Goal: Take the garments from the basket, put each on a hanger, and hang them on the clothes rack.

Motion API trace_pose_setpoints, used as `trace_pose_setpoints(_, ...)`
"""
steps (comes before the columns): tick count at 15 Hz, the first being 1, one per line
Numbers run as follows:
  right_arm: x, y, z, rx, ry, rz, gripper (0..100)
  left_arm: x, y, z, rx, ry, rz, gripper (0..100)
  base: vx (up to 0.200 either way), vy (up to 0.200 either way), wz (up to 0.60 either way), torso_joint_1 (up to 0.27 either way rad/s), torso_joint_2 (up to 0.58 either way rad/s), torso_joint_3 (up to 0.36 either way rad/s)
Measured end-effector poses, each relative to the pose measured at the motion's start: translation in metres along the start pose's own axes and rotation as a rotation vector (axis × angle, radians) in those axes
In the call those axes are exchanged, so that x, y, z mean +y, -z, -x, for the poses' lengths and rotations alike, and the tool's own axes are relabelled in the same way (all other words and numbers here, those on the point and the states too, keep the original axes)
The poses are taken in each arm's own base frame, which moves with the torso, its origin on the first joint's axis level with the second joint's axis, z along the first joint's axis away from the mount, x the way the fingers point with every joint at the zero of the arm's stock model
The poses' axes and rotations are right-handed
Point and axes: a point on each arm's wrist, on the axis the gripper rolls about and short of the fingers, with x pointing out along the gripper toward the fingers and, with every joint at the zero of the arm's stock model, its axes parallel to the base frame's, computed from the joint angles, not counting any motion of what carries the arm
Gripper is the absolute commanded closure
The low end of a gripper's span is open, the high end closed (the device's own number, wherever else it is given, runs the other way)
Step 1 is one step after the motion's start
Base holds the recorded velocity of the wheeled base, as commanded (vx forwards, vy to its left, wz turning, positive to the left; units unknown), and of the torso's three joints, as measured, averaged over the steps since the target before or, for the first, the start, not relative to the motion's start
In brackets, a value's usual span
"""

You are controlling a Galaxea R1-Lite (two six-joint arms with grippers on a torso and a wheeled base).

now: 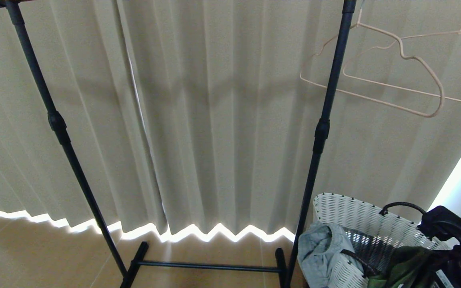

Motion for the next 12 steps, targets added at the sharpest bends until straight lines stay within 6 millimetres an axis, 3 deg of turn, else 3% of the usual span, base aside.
trace_pose_setpoints(6,-0.009,0.015,0.069,-0.348,0.052,-0.072,100,0.000,0.000,0.000,0.001,0.001,-0.005,100,0.000,0.000,0.00,0.000,0.00,0.000)
trace_pose_setpoints(10,-0.010,0.021,0.093,-0.509,0.042,-0.115,100,0.000,0.000,0.000,0.000,0.002,-0.007,100,0.000,0.000,0.00,0.000,0.00,0.000)
trace_pose_setpoints(12,-0.011,0.022,0.098,-0.540,0.049,-0.125,100,0.000,0.000,0.000,0.000,0.002,-0.006,100,-0.200,0.000,0.00,0.002,0.00,0.007)
